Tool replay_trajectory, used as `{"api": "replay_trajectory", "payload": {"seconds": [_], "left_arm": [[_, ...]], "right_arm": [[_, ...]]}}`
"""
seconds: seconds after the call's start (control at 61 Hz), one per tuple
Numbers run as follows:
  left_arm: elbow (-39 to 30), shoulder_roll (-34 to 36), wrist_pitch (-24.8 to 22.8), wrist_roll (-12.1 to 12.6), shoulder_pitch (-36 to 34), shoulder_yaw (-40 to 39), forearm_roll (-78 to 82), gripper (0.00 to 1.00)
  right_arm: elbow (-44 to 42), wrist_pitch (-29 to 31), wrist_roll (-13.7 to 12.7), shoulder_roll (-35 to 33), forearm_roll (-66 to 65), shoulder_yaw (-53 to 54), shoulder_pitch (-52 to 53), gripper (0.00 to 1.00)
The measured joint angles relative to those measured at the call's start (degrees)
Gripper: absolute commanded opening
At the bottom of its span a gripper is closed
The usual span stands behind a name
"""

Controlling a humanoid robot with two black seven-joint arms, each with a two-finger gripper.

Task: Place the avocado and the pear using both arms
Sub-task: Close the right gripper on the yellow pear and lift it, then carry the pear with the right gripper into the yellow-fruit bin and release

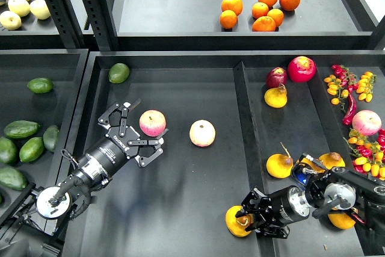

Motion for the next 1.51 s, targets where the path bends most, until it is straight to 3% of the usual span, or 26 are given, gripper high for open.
{"api": "replay_trajectory", "payload": {"seconds": [0.573, 1.048, 1.507], "left_arm": [[0.08, 0.0, 0.0, -0.07, 0.05, -0.08, 0.0, 0.99], [0.1, 0.0, 0.0, -0.16, 0.09, -0.02, 0.0, 0.99], [-0.1, 0.0, -0.02, -0.17, 0.09, 0.08, 0.0, 0.99]], "right_arm": [[4.32, 0.07, 0.03, -1.17, 5.71, 5.75, 2.17, 0.04], [8.52, 0.07, 0.03, -15.31, 14.21, 4.14, 4.7, 0.05], [8.29, 0.06, 0.03, -25.8, 15.32, 3.58, -2.75, 0.06]]}}
